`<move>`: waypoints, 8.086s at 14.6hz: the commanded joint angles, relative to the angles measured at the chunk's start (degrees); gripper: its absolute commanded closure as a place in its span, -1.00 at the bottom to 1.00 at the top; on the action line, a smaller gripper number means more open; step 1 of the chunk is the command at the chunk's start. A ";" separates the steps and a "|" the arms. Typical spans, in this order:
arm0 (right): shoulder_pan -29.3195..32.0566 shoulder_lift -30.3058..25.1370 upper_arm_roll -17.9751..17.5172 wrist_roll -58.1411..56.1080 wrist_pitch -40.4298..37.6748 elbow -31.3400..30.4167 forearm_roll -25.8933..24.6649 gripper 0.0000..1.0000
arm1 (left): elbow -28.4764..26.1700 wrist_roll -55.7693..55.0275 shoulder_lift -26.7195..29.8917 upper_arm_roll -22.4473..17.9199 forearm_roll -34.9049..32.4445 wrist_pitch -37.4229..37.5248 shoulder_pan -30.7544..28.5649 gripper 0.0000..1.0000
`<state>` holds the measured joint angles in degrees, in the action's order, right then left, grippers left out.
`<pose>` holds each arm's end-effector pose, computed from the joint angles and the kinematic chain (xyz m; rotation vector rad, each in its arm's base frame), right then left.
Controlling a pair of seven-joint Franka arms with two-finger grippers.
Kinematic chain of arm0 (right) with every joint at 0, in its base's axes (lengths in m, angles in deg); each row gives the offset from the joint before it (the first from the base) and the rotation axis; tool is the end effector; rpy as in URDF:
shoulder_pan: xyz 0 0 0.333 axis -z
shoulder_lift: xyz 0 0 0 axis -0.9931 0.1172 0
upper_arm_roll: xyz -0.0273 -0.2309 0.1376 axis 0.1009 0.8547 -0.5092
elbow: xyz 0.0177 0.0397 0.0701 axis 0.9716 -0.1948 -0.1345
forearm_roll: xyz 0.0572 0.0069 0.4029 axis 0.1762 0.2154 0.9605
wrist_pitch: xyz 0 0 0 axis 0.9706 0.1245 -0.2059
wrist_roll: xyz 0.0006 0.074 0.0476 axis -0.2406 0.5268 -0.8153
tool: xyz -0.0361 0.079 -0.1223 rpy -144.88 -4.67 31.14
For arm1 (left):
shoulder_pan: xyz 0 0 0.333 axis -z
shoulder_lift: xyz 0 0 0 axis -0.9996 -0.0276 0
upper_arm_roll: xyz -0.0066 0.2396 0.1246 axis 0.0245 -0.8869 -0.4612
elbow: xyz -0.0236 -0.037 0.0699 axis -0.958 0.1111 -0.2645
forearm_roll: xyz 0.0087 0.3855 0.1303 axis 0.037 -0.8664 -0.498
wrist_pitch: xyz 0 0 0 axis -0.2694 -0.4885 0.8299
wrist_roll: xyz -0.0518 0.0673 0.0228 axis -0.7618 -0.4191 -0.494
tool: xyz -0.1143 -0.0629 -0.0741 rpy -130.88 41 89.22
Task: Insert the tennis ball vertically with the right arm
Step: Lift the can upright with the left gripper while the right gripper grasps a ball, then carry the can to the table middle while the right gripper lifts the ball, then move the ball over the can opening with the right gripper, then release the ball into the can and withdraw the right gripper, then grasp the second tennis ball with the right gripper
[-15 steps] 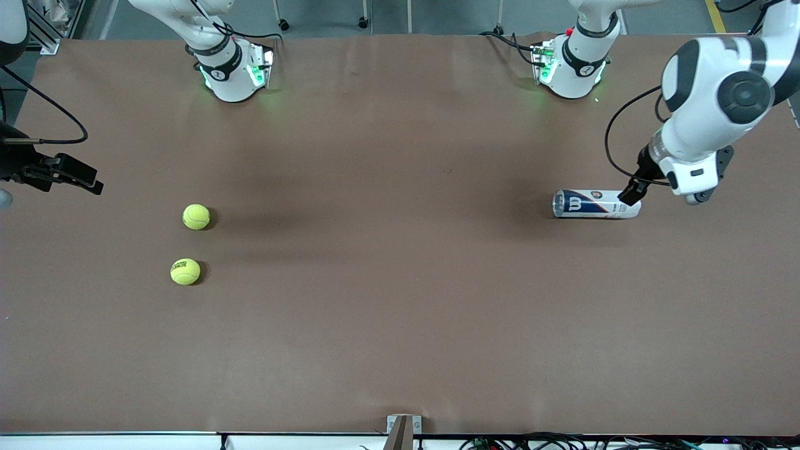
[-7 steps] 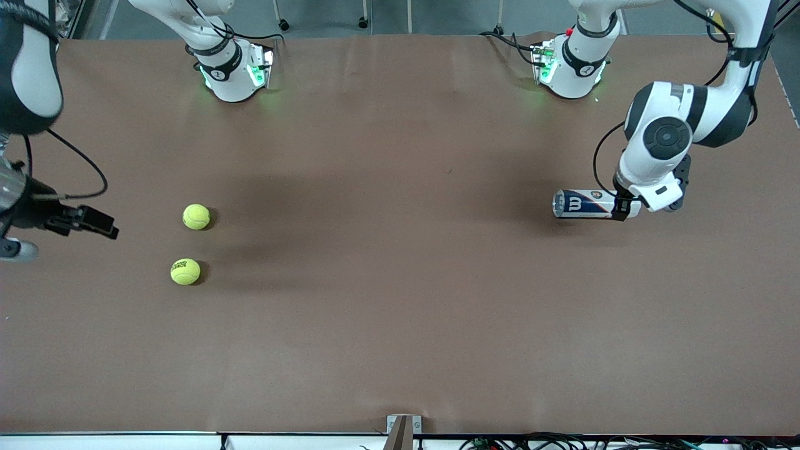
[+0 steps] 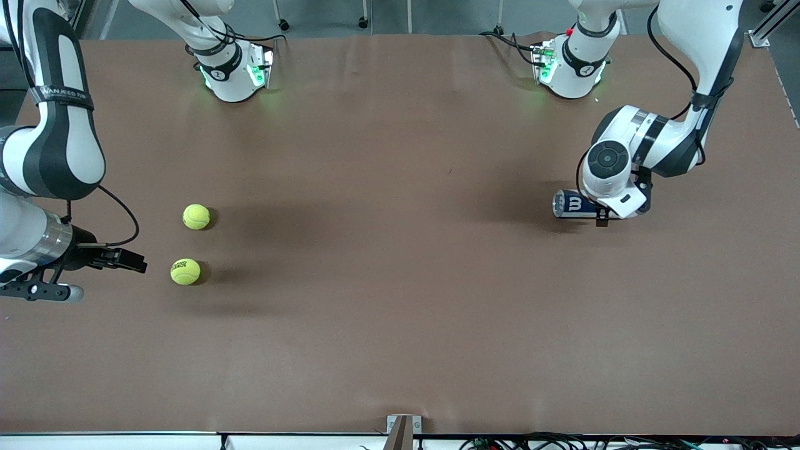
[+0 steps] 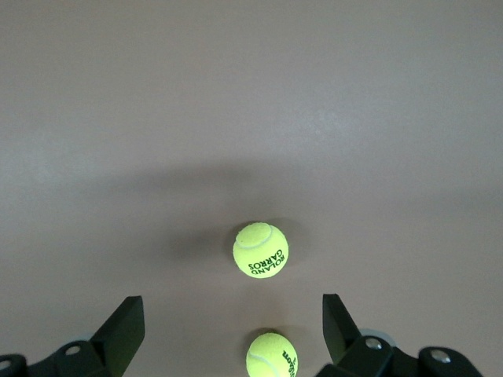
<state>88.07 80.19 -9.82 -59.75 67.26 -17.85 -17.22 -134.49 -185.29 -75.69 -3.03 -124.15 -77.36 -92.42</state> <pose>0.6599 -0.0435 0.3336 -3.1060 0.1619 0.0013 0.4542 -0.0615 0.1091 -2.0789 -1.7709 -0.2418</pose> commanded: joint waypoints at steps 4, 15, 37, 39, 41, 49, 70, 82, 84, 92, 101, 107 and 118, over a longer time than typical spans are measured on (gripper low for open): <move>0.04 4.15 -0.31 -0.82 0.81 -0.07 0.15 -1.00 | 0.68 -7.42 -3.45 0.20 -6.78 -0.25 0.66 -1.00; 1.09 9.51 -0.31 -3.10 7.31 -5.34 -0.03 -1.00 | 2.44 -12.00 -6.62 0.20 -10.13 -0.08 0.57 -0.48; 0.92 13.82 -0.31 -3.89 19.53 -12.64 -1.52 -0.52 | 39.71 25.95 -23.58 19.00 52.51 0.12 1.27 -0.43; 0.92 13.91 -0.31 -4.77 19.53 -12.64 -1.52 -0.18 | 42.15 27.46 -25.86 20.23 56.82 -1.48 1.97 -0.43; 0.74 14.00 -0.31 -4.77 19.36 -12.64 -1.52 0.07 | 45.75 27.73 -28.05 20.23 61.21 -2.00 3.64 -0.43; -8.91 4.08 -0.75 5.58 2.42 -9.65 -0.73 0.17 | 47.61 32.03 -32.45 20.23 74.32 -17.20 11.02 -0.42; -31.96 5.91 -0.67 49.81 -9.12 13.38 11.40 0.20 | 59.31 48.38 -44.59 16.81 95.25 -24.25 27.11 -0.42; -34.24 8.81 -0.58 49.90 -5.69 12.94 9.91 0.19 | 59.31 47.41 -43.89 16.81 95.51 -24.16 26.15 -0.42; -34.24 8.81 -0.58 49.90 -5.69 12.94 9.90 0.15 | 59.31 47.41 -43.89 16.81 95.43 -24.16 26.15 -0.42; -34.24 8.81 -0.58 49.90 -5.69 13.03 9.90 -1.00 | 59.31 47.50 -43.89 16.81 95.43 -24.16 26.15 -0.42; -19.77 3.91 -0.14 27.43 -19.22 9.36 4.02 -1.00 | 59.31 47.68 -43.89 16.81 95.43 -24.16 26.15 -0.46; -2.54 -5.85 -0.14 0.62 -9.50 -12.77 3.93 -1.00 | 59.31 47.77 -43.89 16.81 95.34 -24.16 25.97 -0.54; 1.53 -8.41 -0.14 -4.86 16.19 -36.63 -0.37 -1.00 | 59.22 46.71 -43.71 16.81 95.51 -24.16 25.62 -0.47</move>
<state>88.95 74.45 -9.53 -64.41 82.66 -51.95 -15.98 -75.53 -138.34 -119.82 13.68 -29.98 -101.48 -66.82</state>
